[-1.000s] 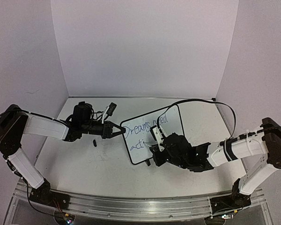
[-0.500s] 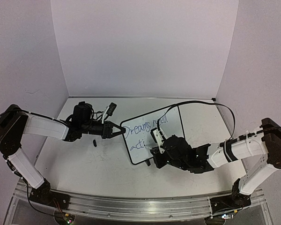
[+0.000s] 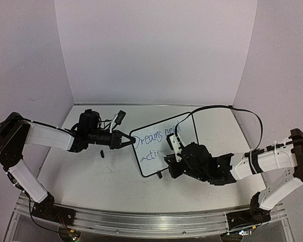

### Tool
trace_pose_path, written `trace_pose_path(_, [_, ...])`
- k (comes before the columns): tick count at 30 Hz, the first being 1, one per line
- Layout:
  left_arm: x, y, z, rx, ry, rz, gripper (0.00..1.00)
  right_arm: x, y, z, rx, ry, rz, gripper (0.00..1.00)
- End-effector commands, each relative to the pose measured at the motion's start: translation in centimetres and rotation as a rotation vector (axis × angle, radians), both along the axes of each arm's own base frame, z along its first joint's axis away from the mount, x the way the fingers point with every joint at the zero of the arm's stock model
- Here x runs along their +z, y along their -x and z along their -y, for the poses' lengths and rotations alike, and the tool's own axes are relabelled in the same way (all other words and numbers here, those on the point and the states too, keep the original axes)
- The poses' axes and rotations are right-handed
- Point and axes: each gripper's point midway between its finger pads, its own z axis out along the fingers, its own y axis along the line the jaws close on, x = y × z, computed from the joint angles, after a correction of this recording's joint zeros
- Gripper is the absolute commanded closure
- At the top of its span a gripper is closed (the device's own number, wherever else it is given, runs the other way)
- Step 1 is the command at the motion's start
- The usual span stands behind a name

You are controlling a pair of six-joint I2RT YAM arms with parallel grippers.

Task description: Write a sentence on the whiteboard

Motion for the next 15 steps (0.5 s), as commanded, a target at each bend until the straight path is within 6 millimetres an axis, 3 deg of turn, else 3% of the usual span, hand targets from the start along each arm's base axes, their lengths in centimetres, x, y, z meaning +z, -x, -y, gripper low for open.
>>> trace_pose_path(1, [0.32,-0.15,0.07,-0.009,-0.016,0.030,1.00,1.53,-1.33,-0.64,-0.027,-0.022,0.045,1.00])
trace_pose_path(15, [0.44,-0.07,0.05,-0.011,-0.015,0.032,1.00,1.62,-2.29,-1.06,-0.044,-0.020,0.061,1.00])
